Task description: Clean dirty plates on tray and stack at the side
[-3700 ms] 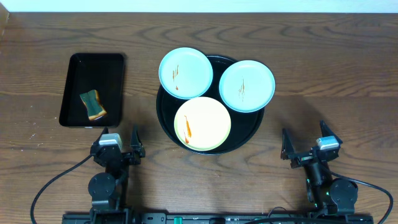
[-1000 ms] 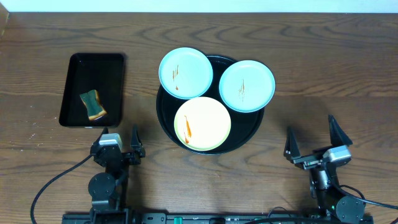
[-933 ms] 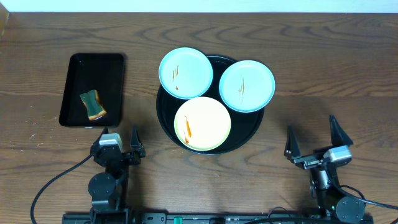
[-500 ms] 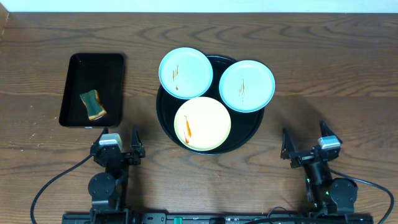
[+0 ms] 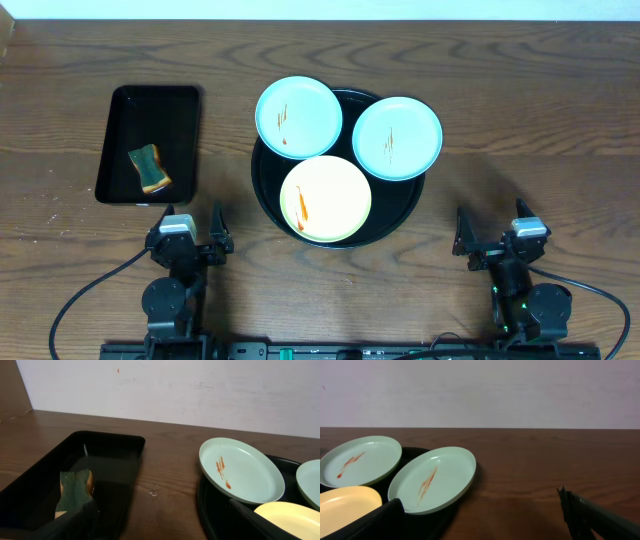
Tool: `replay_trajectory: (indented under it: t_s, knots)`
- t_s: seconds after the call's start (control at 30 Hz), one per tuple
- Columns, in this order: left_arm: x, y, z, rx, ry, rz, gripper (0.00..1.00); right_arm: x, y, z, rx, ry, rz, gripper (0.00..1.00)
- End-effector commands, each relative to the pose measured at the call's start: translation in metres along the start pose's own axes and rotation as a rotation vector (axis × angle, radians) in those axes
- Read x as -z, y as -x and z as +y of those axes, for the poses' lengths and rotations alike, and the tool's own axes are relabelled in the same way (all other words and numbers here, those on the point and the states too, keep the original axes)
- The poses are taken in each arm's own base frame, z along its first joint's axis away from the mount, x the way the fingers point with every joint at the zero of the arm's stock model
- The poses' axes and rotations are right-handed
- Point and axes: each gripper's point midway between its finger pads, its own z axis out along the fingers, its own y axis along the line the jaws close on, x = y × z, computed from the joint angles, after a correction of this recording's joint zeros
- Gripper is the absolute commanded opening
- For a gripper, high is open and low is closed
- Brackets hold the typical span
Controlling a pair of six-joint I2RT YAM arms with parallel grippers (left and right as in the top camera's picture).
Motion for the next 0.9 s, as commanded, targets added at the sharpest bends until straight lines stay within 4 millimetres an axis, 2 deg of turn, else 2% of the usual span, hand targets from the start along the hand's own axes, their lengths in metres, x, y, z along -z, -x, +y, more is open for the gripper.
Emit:
replay_trajectory:
  t_s: [0.0,0.17,0.33,0.57,0.7,0.87]
  knots:
    - [0.0,-0.016,-0.001,-0.014,-0.009,0.056,0.8,0.0,-0.001,0.0,0.008,-0.002,0.005,0.99]
    - [0.0,-0.016,-0.001,-0.014,-0.009,0.057,0.81,0.0,-0.001,0.0,0.008,-0.001,0.004,0.99]
    - [0.0,-0.016,-0.001,-0.014,-0.009,0.057,0.81,0.0,0.0,0.014,-0.034,0.075,-0.001,0.99]
    - [0.0,-0.016,-0.001,-0.014,-0.009,0.056,0.81,0.001,0.012,0.017,-0.029,0.098,-0.045,0.99]
    - [0.0,-0.016,-0.001,-0.014,-0.009,0.057,0.81,0.001,0.011,0.018,-0.03,0.099,-0.042,0.99]
    - [0.0,-0.016,-0.001,-0.014,-0.009,0.056,0.81,0.001,0.009,0.018,-0.123,0.1,-0.031,0.99]
